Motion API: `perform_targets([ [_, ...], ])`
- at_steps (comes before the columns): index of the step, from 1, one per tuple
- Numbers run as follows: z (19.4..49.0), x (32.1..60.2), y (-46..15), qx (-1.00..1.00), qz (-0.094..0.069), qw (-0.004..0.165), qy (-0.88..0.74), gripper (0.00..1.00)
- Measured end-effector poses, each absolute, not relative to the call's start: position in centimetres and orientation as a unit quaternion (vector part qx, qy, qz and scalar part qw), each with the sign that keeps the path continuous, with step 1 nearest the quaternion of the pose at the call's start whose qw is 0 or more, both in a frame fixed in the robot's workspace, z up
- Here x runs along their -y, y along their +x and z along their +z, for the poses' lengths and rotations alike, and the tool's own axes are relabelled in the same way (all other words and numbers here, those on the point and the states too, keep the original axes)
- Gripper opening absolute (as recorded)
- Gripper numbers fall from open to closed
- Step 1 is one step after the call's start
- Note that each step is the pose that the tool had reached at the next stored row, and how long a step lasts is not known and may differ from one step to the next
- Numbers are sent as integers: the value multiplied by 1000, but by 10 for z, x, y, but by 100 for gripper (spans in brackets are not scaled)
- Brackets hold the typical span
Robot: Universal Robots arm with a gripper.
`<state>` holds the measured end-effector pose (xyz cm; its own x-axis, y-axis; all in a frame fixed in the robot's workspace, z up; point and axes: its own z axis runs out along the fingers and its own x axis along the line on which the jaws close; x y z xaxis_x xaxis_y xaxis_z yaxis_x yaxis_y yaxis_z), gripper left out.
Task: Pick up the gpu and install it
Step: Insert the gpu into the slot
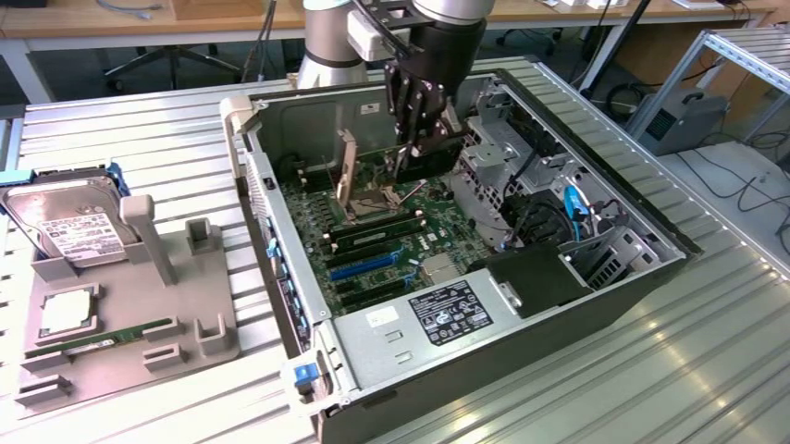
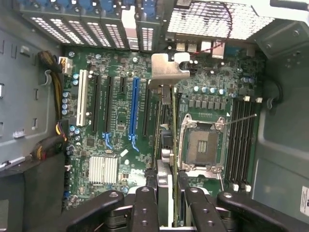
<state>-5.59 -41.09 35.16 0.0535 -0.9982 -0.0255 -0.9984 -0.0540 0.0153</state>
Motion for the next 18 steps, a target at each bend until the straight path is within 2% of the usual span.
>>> perform_targets([
  [3, 351, 411, -56, -701, 16, 6, -713, 27],
  [7, 351, 411, -56, -713, 29, 19, -701, 27],
  [18, 349, 412, -56, -745, 28, 20, -666, 27],
])
